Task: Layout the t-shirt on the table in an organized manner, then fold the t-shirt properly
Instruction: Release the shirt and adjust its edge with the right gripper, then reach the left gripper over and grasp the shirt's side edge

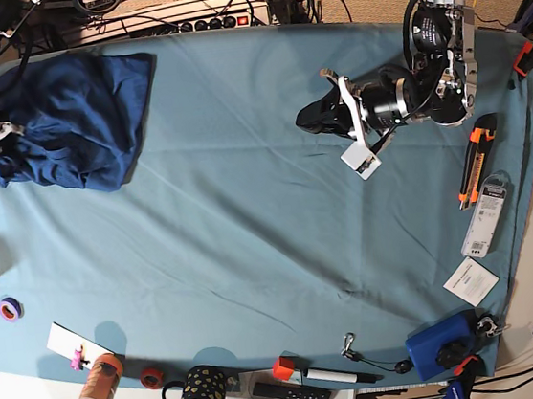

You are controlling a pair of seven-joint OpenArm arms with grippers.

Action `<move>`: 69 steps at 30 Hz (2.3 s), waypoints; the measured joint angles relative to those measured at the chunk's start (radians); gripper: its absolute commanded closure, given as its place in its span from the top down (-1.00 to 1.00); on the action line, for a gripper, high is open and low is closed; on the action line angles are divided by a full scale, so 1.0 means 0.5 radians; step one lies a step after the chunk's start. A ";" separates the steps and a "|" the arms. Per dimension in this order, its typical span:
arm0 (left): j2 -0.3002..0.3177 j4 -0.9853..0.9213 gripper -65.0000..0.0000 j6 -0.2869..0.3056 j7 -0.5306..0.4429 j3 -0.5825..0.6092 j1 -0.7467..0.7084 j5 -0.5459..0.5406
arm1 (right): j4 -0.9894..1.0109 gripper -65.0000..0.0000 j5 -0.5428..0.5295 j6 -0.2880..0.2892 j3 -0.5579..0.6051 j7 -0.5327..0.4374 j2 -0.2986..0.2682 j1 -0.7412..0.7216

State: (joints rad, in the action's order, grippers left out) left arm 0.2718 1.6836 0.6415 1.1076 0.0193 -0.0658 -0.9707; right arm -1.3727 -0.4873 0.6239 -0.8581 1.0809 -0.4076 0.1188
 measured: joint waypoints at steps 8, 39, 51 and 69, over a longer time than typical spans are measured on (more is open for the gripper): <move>0.000 0.000 -1.00 0.000 0.008 0.000 0.000 0.001 | 0.314 -1.00 0.036 -0.044 -0.007 -0.061 -0.217 -0.284; 0.000 0.000 -1.00 -0.002 -0.039 0.000 0.015 0.044 | 0.219 -1.00 -1.693 0.146 -0.636 0.665 -0.243 -0.020; -0.295 0.000 -1.00 0.008 -0.002 0.318 0.228 -0.147 | 0.219 -1.00 -1.662 0.146 -0.922 0.672 -0.237 0.350; -0.807 -0.854 -1.00 -0.379 -0.479 1.366 0.743 0.548 | 0.219 -1.00 -1.345 0.147 -0.918 0.664 -0.070 0.348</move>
State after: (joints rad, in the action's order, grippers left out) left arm -0.1318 1.2568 0.4519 0.8680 0.7021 0.3058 -0.6968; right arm -1.2633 -1.1599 0.6975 -1.3170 1.4128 -0.4427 0.2928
